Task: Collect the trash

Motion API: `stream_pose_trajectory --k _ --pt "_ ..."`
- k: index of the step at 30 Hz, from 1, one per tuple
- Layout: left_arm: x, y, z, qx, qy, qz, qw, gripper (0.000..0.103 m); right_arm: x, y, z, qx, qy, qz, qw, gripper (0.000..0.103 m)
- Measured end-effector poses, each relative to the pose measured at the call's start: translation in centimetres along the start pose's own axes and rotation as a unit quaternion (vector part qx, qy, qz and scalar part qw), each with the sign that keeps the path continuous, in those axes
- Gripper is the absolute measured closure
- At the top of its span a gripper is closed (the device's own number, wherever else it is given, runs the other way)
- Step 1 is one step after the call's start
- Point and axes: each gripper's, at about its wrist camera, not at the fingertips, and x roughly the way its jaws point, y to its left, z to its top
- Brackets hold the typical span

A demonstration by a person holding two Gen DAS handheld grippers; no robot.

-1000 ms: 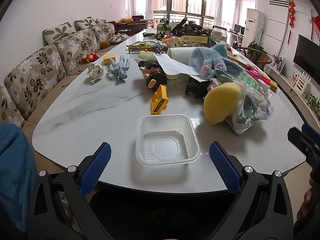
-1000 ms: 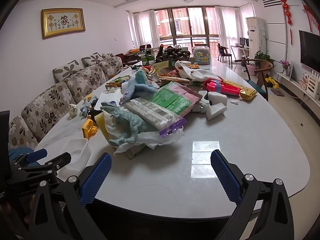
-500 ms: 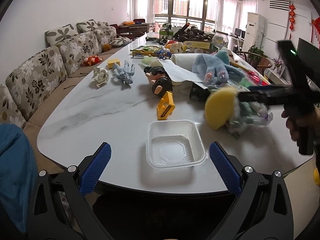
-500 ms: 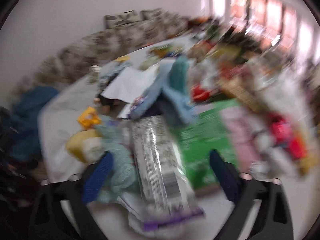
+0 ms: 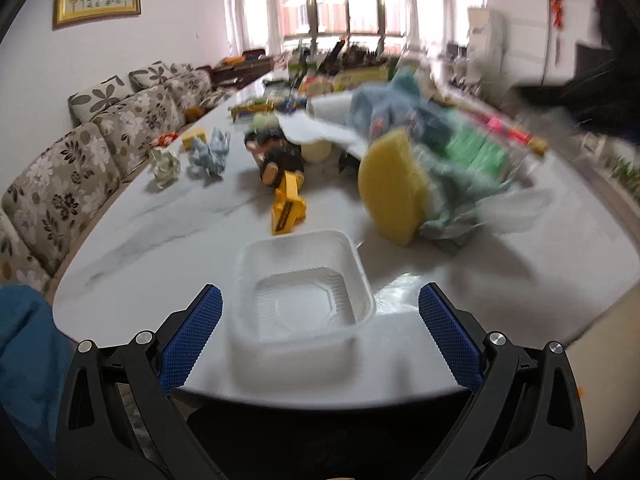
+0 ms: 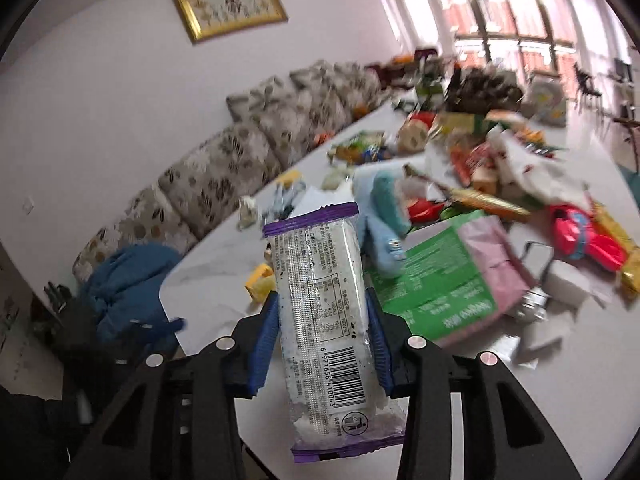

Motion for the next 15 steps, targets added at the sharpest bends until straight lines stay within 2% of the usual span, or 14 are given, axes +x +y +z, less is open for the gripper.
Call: stream_pose_trajectory --k 2,3,5,7,8,10,11,12,14,15 --pt "2.1 -0.1 0.7 -0.009 0.027 0.016 0.9995 0.012 -1.2 -0.1 -0.7 0.013 -0.013 0.001 1.0 0.061" --pt "2.6 0.3 1.0 -0.023 0.027 0.01 0.9993 0.035 -1.5 -0.2 -0.9 0.022 -0.019 0.001 1.0 0.061" --pt "2.4 1.1 1.4 -0.044 0.036 -0.011 0.9983 0.035 -2.2 0.1 -1.8 0.035 -0.027 -0.004 0.999 0.061" --pt "0.0 1.6 1.2 -0.041 0.011 -0.014 0.999 0.035 -3.2 0.9 -2.9 0.04 -0.03 -0.001 0.999 0.061" --pt "-1.7 1.5 0.9 -0.024 -0.009 -0.018 0.9995 0.035 -3.9 1.9 -3.9 0.039 -0.027 0.015 0.999 0.061" --pt "-6.9 1.0 -0.9 0.044 -0.059 -0.056 0.9957 0.032 -4.9 3.9 -5.8 0.027 -0.012 0.04 0.999 0.061" --pt "-8.3 0.8 -1.9 0.068 -0.066 -0.069 0.9931 0.032 -5.1 5.5 -7.6 0.019 0.015 0.062 0.998 0.061" --pt "-10.0 0.7 -3.7 0.103 -0.061 -0.088 0.9889 0.031 -4.9 6.4 -8.9 0.018 0.041 0.075 0.996 0.061" --pt "-10.7 0.6 -6.3 0.134 -0.025 -0.109 0.9847 0.028 -3.5 8.1 -12.3 0.016 0.098 0.082 0.992 0.061" --pt "-10.3 0.7 -7.9 0.142 0.0 -0.119 0.9827 0.022 -2.9 8.4 -13.5 0.015 0.118 0.077 0.99 0.061"
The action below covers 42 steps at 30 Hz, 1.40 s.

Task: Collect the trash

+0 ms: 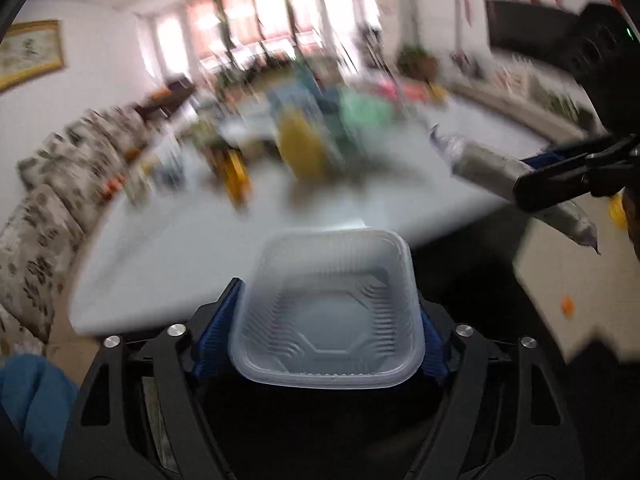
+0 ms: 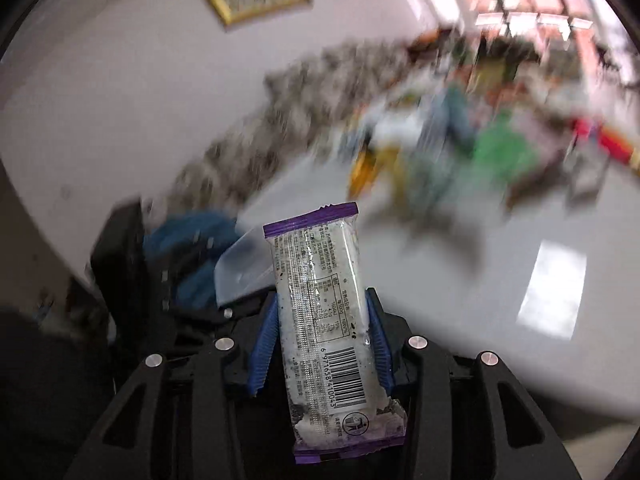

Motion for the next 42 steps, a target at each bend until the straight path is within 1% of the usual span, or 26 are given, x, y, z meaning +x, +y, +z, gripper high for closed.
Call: stream_pose_trajectory --k 1,4,5,6,8,9,11,12,14,16,18,21,23,25,26,27,28,29,30,31,34,37,39,40,41,42 --pt "1.2 -0.4 -1.7 0.007 0.032 -0.019 0.9993 0.014 2.2 -0.3 -1.6 0.006 0.035 -0.014 0.999 0.061" --pt "6.2 -1.2 -5.4 0.031 0.108 -0.035 0.9931 0.011 8.0 -2.5 -4.2 0.019 0.099 -0.059 0.993 0.057" --pt "8.1 -1.2 -6.4 0.034 0.13 -0.031 0.9905 0.011 9.5 -3.3 -4.7 0.02 0.112 -0.075 0.991 0.043" --pt "9.5 -1.0 -7.0 0.034 0.148 -0.022 0.9882 0.011 10.8 -4.1 -5.0 0.019 0.126 -0.1 0.987 0.037" --pt "12.3 -0.4 -8.1 0.037 0.195 0.009 0.98 0.011 11.0 -4.5 -4.7 0.019 0.133 -0.115 0.984 0.044" --pt "12.6 -0.2 -8.3 0.04 0.204 0.024 0.9778 0.011 9.6 -4.0 -3.9 0.01 0.111 -0.099 0.989 0.045" --pt "11.0 0.5 -8.1 0.038 0.182 0.012 0.9826 0.011 6.0 -2.6 -1.9 -0.022 0.053 -0.095 0.994 0.037" --pt "10.3 0.8 -7.8 0.035 0.17 0.005 0.9849 0.011 3.9 -1.9 -0.3 -0.044 0.015 -0.113 0.993 0.034" --pt "8.3 1.6 -6.9 0.022 0.139 -0.014 0.99 0.011 1.3 -1.3 3.0 -0.087 -0.043 -0.162 0.982 0.021" --pt "7.0 2.1 -5.4 0.008 0.11 -0.024 0.9936 0.011 0.6 -1.6 6.8 -0.127 -0.076 -0.218 0.965 0.021" --pt "5.8 2.3 -4.8 -0.008 0.081 -0.032 0.9962 0.011 1.2 -3.2 10.3 -0.126 -0.089 -0.23 0.961 0.021" --pt "4.4 3.2 -2.8 -0.041 0.049 -0.039 0.9972 0.011 3.6 -6.5 14.4 -0.097 -0.076 -0.228 0.966 0.025" --pt "3.4 4.1 -2.0 -0.052 0.034 -0.031 0.9976 0.011 5.5 -7.6 15.9 -0.102 -0.046 -0.23 0.967 0.035" --pt "2.2 3.4 -1.5 -0.059 0.02 -0.027 0.9977 0.011 7.1 -8.0 16.0 -0.108 -0.018 -0.22 0.969 0.043" --pt "1.9 3.1 -1.2 -0.062 0.016 -0.03 0.9975 0.011 8.4 -8.0 16.3 -0.11 0.012 -0.219 0.969 0.046" --pt "2.4 2.6 -0.8 -0.064 0.012 -0.032 0.9974 0.011 10.0 -8.0 16.2 -0.121 0.047 -0.219 0.967 0.043" --pt "2.3 2.5 -0.5 -0.066 0.006 -0.038 0.9971 0.011 10.5 -7.1 15.1 -0.147 0.051 -0.226 0.962 0.034" --pt "2.0 2.6 0.1 -0.065 0.004 -0.042 0.997 0.011 11.5 -6.4 14.9 -0.188 0.059 -0.246 0.949 0.033" --pt "2.0 2.4 0.5 -0.062 0.0 -0.044 0.9971 0.011 11.6 -6.0 14.9 -0.203 0.062 -0.258 0.943 0.039" --pt "2.0 2.0 0.9 -0.059 -0.002 -0.042 0.9974 0.011 11.0 -5.6 15.2 -0.199 0.055 -0.252 0.945 0.066" --pt "2.3 1.8 2.1 -0.053 -0.019 -0.03 0.998 0.011 7.3 -5.0 15.3 -0.165 0.016 -0.22 0.961 0.066" --pt "2.4 2.2 3.9 -0.071 -0.038 -0.039 0.996 0.011 4.2 -5.0 15.2 -0.121 -0.016 -0.181 0.976 0.066" --pt "3.0 2.8 5.3 -0.089 -0.044 -0.038 0.9943 0.011 1.6 -5.9 14.8 -0.07 -0.04 -0.128 0.989 0.066" --pt "3.6 3.3 6.1 -0.103 -0.044 -0.035 0.9931 0.011 0.9 -5.9 14.3 -0.047 -0.049 -0.103 0.992 0.066" --pt "4.2 3.9 6.9 -0.117 -0.042 -0.034 0.9917 0.011 -0.5 -7.0 13.7 0.0 -0.066 -0.054 0.996 0.066" --pt "4.8 4.4 7.8 -0.132 -0.042 -0.033 0.9898 0.011 -0.8 -7.4 13.8 0.024 -0.076 -0.035 0.996 0.066"
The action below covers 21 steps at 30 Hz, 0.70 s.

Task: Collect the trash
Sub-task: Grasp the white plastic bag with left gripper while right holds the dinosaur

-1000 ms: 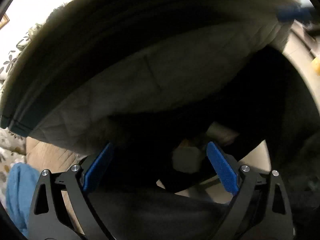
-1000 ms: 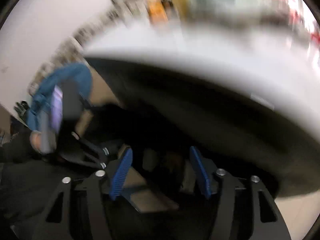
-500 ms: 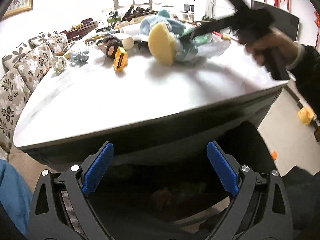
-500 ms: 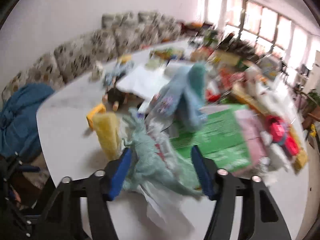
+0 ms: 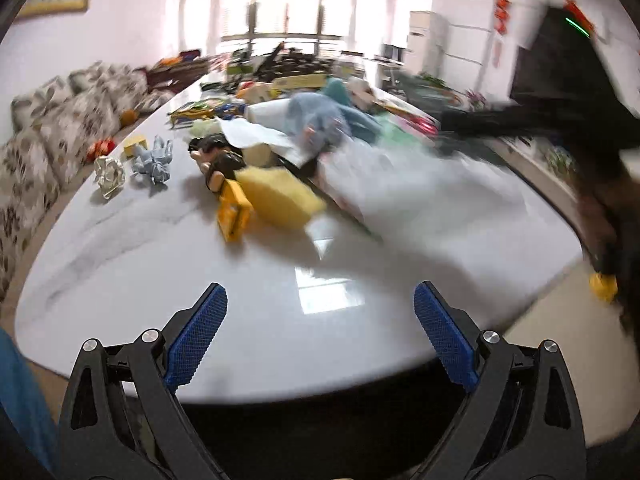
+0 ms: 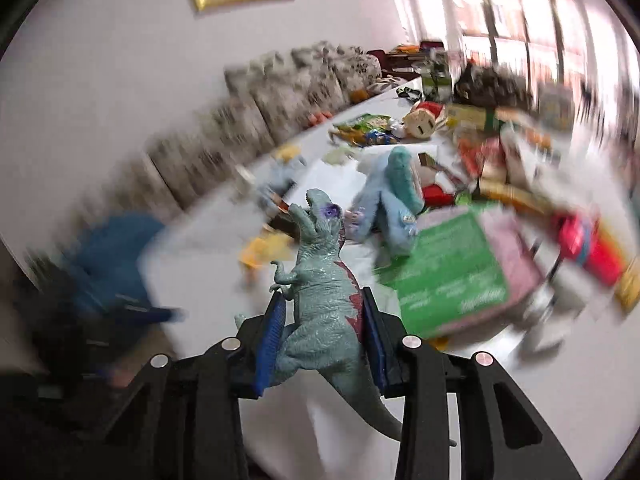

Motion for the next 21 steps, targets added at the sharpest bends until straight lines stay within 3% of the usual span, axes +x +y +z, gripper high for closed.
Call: stream_pose_trajectory --k 3,7,9,10,14,16,18,20,21 --pt "1.6 0.6 2.1 -0.034 0.007 0.013 0.9993 0.011 -2.0 -1.5 -0.8 0.055 -0.043 0.015 0.997 0.066" --pt "3.2 -0.6 3.7 -0.053 0.016 -0.017 0.9983 0.011 -5.5 -2.9 -2.0 0.084 -0.098 0.003 0.992 0.066" --pt "3.4 -2.5 4.1 -0.031 0.014 -0.038 0.9987 0.011 -7.5 -2.9 -3.0 0.078 -0.117 -0.026 0.99 0.065" --pt "3.6 -4.4 4.4 0.002 0.012 -0.042 0.999 0.011 -8.4 -2.8 -3.7 0.076 -0.123 -0.036 0.989 0.065" --pt "6.3 -10.1 4.3 0.099 0.034 -0.014 0.9944 0.011 -10.6 -3.9 -5.9 0.093 -0.129 -0.049 0.986 0.065" --pt "9.0 -11.7 4.6 0.1 0.07 0.007 0.9925 0.011 -11.3 -4.3 -7.0 0.096 -0.129 -0.066 0.985 0.065" --pt "11.7 -11.2 4.8 0.059 0.113 0.031 0.9914 0.013 -12.2 -5.2 -8.0 0.111 -0.131 -0.068 0.983 0.065" --pt "11.6 -10.8 5.0 0.05 0.099 0.063 0.9918 0.04 -12.3 -5.5 -8.5 0.116 -0.131 -0.073 0.982 0.065" --pt "10.7 -10.5 5.0 0.055 0.096 0.057 0.9922 0.085 -12.5 -5.5 -8.7 0.116 -0.131 -0.076 0.982 0.065"
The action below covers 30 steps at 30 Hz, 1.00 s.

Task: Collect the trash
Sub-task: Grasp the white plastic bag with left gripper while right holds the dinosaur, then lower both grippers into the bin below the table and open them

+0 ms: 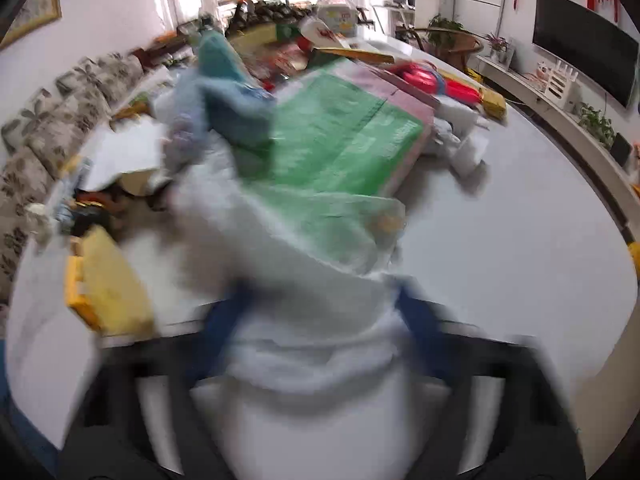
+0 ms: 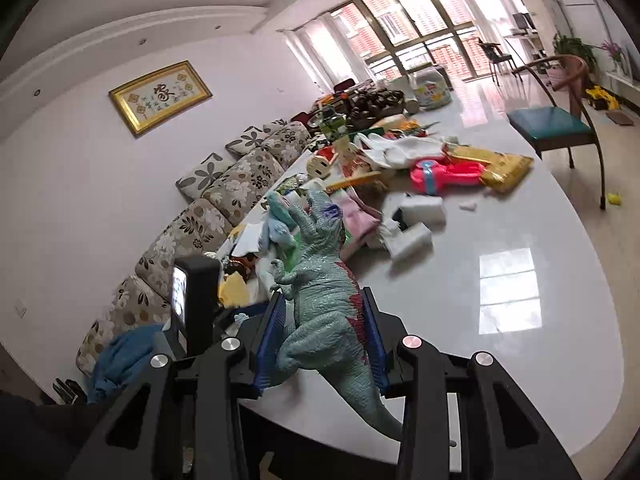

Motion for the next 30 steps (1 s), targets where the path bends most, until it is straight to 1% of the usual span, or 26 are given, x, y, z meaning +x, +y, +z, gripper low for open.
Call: stream_pose_trajectory --k 1,2,3,5,6,7,8,10,12,13,15,16,17,18,20,21,22,23,24,25,26,27,28,29,30 --pt "-1.1 0.5 -0.2 -0.002 -0.002 -0.038 0.9993 0.099 0.0 0.0 -0.2 -0.002 0.001 0.0 1.0 0.065" --pt "-3.1 1.3 -0.7 -0.011 -0.02 -0.076 0.9968 0.099 -0.1 0.3 -0.4 -0.006 0.0 0.001 1.0 0.065" --pt "-5.9 2.0 -1.3 -0.006 -0.059 -0.079 0.9951 0.099 -0.1 0.7 -0.6 -0.01 0.0 0.004 1.0 0.065" --pt "-10.2 2.7 -2.2 0.014 -0.116 -0.061 0.9913 0.099 0.3 1.8 -0.7 -0.025 0.002 0.015 1.0 0.065" --pt "-12.6 3.5 -2.6 0.016 -0.146 -0.066 0.987 0.099 0.5 2.3 -0.9 -0.03 0.001 0.02 0.999 0.065" --pt "-15.5 4.3 -3.1 0.02 -0.179 -0.074 0.9808 0.099 0.7 3.0 -0.9 -0.035 -0.001 0.03 0.999 0.065" --pt "-17.7 4.8 -3.5 0.026 -0.206 -0.064 0.976 0.099 0.7 3.6 -0.9 -0.038 -0.001 0.04 0.998 0.065" --pt "-20.7 5.3 -4.4 0.049 -0.239 -0.038 0.969 0.099 0.9 5.2 -0.9 -0.046 0.001 0.065 0.997 0.065" --pt "-22.0 5.6 -6.2 0.07 -0.238 -0.014 0.9686 0.099 0.8 7.3 -1.7 -0.064 0.011 0.085 0.994 0.065" --pt "-21.9 5.6 -7.7 0.083 -0.223 -0.005 0.9712 0.099 0.9 8.3 -2.6 -0.076 0.024 0.095 0.992 0.065" --pt "-20.6 5.6 -10.5 0.097 -0.183 -0.002 0.9783 0.099 1.3 9.7 -4.9 -0.095 0.052 0.098 0.989 0.065" --pt "-19.2 5.7 -12.9 0.099 -0.151 -0.01 0.9835 0.099 1.5 10.3 -6.2 -0.103 0.067 0.097 0.988 0.065" --pt "-17.3 5.9 -15.1 0.094 -0.112 -0.019 0.9891 0.099 2.2 10.8 -8.0 -0.112 0.093 0.096 0.985 0.065" --pt "-15.3 5.8 -16.8 0.089 -0.074 -0.029 0.9929 0.099 3.2 11.1 -10.0 -0.117 0.123 0.094 0.981 0.065" --pt "-11.6 6.2 -20.1 0.079 -0.006 -0.047 0.9958 0.099 5.3 10.9 -13.2 -0.117 0.175 0.083 0.974 0.065" --pt "-9.1 6.5 -21.8 0.073 0.037 -0.058 0.9949 0.099 7.0 10.4 -15.3 -0.109 0.209 0.075 0.969 0.065" --pt "-7.2 6.7 -23.0 0.066 0.069 -0.07 0.9929 0.099 8.2 10.0 -16.5 -0.103 0.231 0.071 0.965 0.065" --pt "-5.1 7.0 -24.2 0.059 0.097 -0.072 0.991 0.099 10.1 9.2 -18.2 -0.096 0.262 0.06 0.958 0.065" --pt "-3.6 7.3 -24.9 0.056 0.115 -0.067 0.9895 0.099 11.8 8.4 -19.6 -0.091 0.286 0.045 0.953 0.065" --pt "-1.1 7.5 -25.7 0.055 0.15 -0.063 0.9852 0.097 14.2 7.3 -21.3 -0.088 0.317 0.029 0.944 0.064" --pt "0.6 7.6 -26.1 0.052 0.174 -0.061 0.9814 0.094 16.2 6.2 -22.5 -0.083 0.342 0.016 0.936 0.06" --pt "2.8 7.9 -26.6 0.044 0.204 -0.053 0.9766 0.085 17.7 5.5 -23.5 -0.082 0.362 0.004 0.929 0.052" --pt "4.2 8.0 -26.9 0.038 0.224 -0.055 0.9724 0.072 19.6 4.5 -24.8 -0.087 0.382 -0.022 0.92 0.04" --pt "5.7 8.3 -27.2 0.027 0.248 -0.056 0.9666 0.068 20.6 4.0 -25.5 -0.092 0.39 -0.037 0.915 0.04" --pt "6.5 8.3 -27.5 0.02 0.264 -0.053 0.9628 0.066 21.3 3.6 -26.0 -0.096 0.395 -0.047 0.912 0.04"
